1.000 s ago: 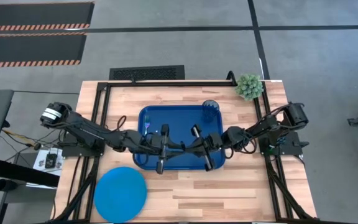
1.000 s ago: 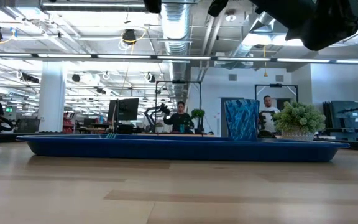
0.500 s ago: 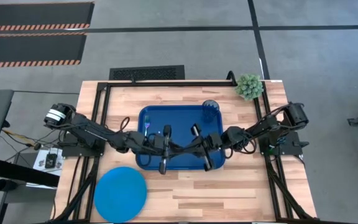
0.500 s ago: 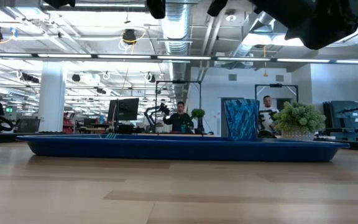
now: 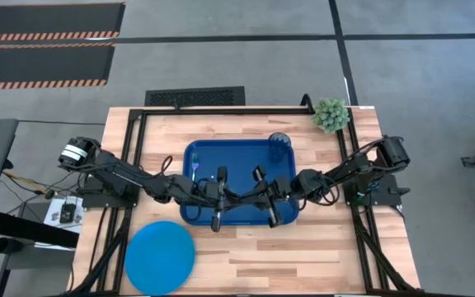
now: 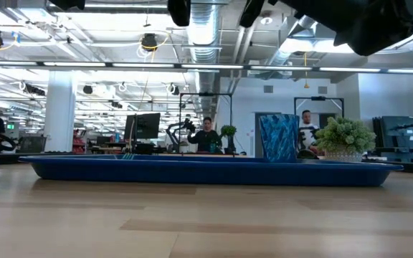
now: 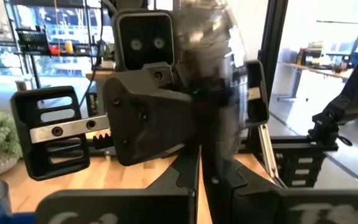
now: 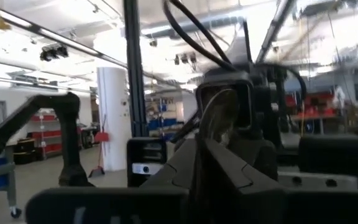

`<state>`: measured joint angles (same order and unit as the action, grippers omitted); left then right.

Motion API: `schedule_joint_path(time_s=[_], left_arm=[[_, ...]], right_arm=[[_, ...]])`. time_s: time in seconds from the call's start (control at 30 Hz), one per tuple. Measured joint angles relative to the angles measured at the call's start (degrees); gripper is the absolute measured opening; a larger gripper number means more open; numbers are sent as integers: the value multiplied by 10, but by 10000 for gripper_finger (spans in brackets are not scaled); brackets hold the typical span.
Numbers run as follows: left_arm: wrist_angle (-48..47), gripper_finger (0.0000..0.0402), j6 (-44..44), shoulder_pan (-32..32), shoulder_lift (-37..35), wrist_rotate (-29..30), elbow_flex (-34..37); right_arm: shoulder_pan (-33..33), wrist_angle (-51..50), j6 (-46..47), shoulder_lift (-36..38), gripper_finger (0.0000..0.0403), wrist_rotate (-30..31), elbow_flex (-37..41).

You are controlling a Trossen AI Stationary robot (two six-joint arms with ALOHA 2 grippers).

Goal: Pick and place plate/cup/fork/spoon on tray
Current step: Put the black spoon on the right side of the fork on the blue tray

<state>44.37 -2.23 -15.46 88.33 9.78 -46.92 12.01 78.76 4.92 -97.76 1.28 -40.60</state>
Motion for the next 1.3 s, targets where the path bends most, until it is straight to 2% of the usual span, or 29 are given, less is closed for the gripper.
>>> schedule_joint_path(time_s=[0.3,0.5,0.77,1.07,1.3], left_arm=[[-33,0,-7,0,0,1,1],[-53,0,-22,-1,-1,0,1],[-106,0,-32,0,-21,1,1],[-174,0,-63,9,-31,10,0],[-201,0,-80,18,-31,5,0]], right_arm=[[-3,-63,23,1,74,-1,0],[-3,-131,18,4,47,-8,-15],[-5,-152,17,12,15,-13,-18],[-5,-265,37,45,37,33,-19],[-5,-305,43,45,59,65,-19]])
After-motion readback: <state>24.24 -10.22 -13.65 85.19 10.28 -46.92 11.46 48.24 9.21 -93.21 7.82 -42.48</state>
